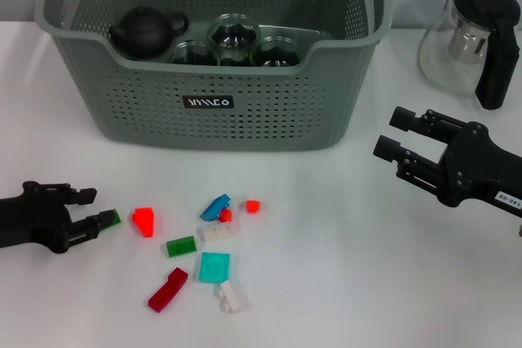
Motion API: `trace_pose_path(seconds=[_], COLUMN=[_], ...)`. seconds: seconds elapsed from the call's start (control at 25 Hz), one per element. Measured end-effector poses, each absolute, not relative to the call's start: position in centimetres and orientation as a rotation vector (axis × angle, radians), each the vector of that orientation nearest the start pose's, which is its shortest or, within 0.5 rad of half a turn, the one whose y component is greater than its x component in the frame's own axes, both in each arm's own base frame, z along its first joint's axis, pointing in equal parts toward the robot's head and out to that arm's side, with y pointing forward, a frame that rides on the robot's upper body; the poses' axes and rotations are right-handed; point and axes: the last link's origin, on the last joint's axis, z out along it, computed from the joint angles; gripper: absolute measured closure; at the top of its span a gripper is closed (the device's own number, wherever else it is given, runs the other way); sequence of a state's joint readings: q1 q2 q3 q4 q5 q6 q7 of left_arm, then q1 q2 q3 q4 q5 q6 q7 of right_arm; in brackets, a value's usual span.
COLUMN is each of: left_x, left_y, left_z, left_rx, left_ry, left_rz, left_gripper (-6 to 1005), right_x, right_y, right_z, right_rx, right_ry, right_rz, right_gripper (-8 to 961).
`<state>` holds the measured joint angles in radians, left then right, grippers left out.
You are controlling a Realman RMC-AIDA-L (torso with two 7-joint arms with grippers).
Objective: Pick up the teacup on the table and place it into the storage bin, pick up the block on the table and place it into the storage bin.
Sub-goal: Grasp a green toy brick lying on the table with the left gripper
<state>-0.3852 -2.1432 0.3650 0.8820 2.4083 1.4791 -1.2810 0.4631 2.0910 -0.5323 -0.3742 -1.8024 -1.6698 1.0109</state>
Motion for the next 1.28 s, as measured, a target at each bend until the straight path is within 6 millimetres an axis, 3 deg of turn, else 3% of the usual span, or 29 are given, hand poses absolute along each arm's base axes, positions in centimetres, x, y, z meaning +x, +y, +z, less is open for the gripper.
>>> trace_pose_path(seconds=[0.72, 1.28], left_x=[-36.3, -36.0], left_y=[28.4, 28.3], left_z=[2.2, 1.8], left_rx=[-2.482, -2.51], left_ry=[-0.677, -0.667], left_rz=[-0.15, -0.16], left_gripper=[632, 645], right_x=[27.1, 27.1], right_y=[29.3, 29.2], right_z=[-1.4, -1.4], right_rx=[-2.472, -2.472], right_ry=[0.5, 0.502], right_rz=[1.126, 1.127], right_gripper=[377, 377])
